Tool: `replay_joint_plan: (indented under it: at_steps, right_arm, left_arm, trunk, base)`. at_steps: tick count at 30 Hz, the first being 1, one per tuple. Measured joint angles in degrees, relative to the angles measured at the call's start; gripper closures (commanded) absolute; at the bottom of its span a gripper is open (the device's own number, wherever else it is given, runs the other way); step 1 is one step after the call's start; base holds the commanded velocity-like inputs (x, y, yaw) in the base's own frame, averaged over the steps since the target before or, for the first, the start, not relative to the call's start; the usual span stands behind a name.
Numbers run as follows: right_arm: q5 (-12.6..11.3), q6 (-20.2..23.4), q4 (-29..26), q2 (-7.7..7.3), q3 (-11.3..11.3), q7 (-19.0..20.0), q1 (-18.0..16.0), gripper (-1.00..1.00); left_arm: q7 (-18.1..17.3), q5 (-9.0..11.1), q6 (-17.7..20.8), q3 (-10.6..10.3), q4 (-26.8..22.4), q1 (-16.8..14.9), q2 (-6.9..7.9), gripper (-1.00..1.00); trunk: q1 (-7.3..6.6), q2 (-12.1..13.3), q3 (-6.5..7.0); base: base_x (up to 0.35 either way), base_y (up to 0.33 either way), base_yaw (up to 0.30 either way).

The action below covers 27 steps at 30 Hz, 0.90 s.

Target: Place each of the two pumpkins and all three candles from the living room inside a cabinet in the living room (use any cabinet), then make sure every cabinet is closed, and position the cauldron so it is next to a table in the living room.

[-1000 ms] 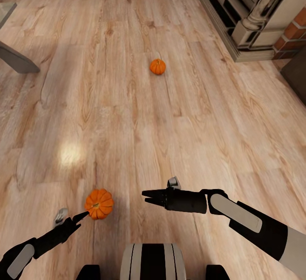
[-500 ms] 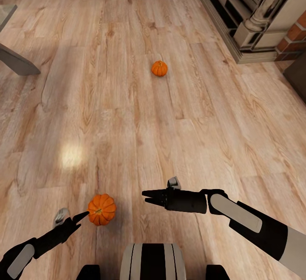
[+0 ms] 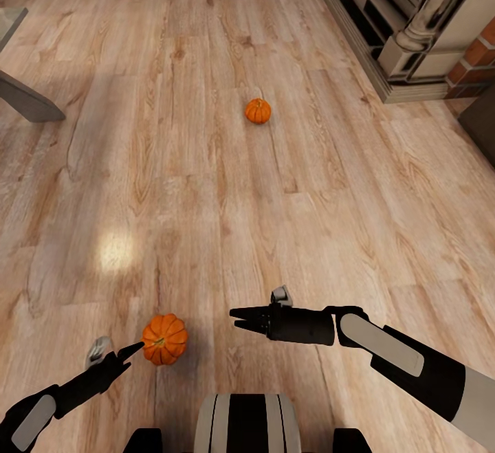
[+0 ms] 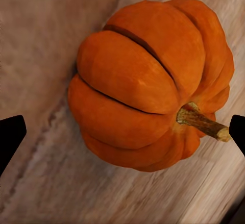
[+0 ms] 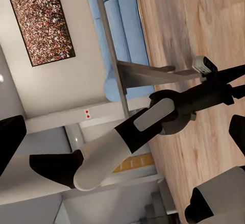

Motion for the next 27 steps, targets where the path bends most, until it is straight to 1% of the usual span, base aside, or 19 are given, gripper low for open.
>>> replay_joint_plan:
  at_steps: [2, 24, 27]
  right_arm:
    - [-0.02, 0.00, 0.00, 0.00, 0.00, 0.00, 0.00, -1.00]
    - [0.00, 0.00, -0.09, 0.00, 0.00, 0.00, 0.00, -1.00]
    - [-0.03, 0.00, -0.09, 0.00, 0.00, 0.00, 0.00, -1.00]
  left_arm:
    - [0.00, 0.00, 0.00, 0.01, -0.03, 0.00, -0.03, -1.00]
    - [0.00, -0.01, -0.10, -0.01, -0.07, 0.00, -0.20, -1.00]
    - [0.00, 0.01, -0.09, 0.00, -0.08, 0.00, -0.15, -1.00]
  trunk:
    - [0.00, 0.00, 0.00]
    - [0.57, -0.29, -4.87]
    - [0.57, -0.29, -4.88]
  base:
    - [0.000, 0.000, 0.000]
    - [0.000, 0.000, 0.000]
    - [0.000, 0.000, 0.000]
